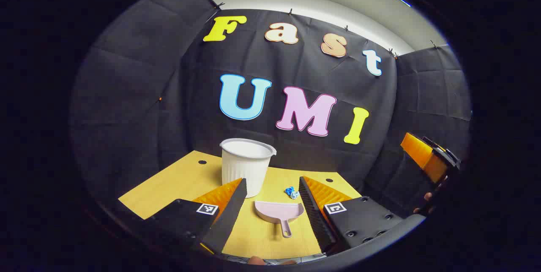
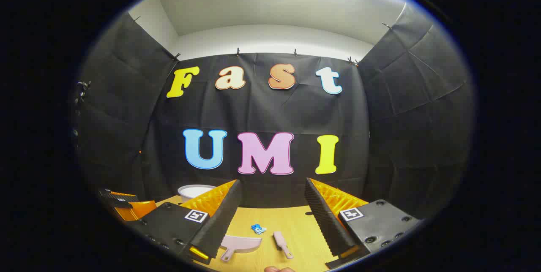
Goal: Pick up the small broom and dustpan from the desktop, sweep the trash into the dustpan with the broom, and then empty the trash into the garbage bin.
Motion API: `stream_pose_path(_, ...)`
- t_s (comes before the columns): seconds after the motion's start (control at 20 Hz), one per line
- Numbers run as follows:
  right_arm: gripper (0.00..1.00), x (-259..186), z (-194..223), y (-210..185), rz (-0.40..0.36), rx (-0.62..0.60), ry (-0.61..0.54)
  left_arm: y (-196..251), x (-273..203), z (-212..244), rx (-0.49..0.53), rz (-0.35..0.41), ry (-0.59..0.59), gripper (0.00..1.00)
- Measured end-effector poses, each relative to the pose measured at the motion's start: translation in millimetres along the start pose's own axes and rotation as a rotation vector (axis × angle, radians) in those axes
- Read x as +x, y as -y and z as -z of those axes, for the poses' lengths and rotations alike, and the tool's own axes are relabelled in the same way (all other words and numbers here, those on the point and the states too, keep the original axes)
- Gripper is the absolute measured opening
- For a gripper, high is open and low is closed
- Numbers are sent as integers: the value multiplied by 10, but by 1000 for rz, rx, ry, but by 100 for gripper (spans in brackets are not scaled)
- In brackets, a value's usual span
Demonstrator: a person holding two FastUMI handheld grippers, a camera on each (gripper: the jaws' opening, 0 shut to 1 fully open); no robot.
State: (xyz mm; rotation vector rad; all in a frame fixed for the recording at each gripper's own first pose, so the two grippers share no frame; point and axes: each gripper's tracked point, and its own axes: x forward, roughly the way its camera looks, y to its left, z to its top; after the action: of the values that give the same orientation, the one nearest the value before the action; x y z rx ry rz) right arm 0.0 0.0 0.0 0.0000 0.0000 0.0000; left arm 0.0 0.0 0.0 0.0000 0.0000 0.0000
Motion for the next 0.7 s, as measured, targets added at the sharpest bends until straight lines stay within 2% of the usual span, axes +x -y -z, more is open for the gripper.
stream_pose_path(0.2,92,42,79,75,42,4,-28,140,-59,-61,81,33,24,74)
stream_pose_path(0.25,97,42,70,62,40,17,-31,184,-71,-53,91,41,27,74)
stream_pose_path(0.3,97,38,74,47,36,27,-33,216,-75,-60,91,46,31,74)
stream_pose_path(0.35,92,23,92,42,30,25,-43,273,-68,-61,73,50,31,74)
stream_pose_path(0.4,97,-3,112,47,24,17,-49,323,-87,-29,32,44,25,74)
stream_pose_path(0.5,97,-18,131,75,19,-7,-55,452,-126,-90,-6,57,58,74)
stream_pose_path(0.7,97,-72,184,140,34,-43,-66,474,-197,-144,50,54,95,74)
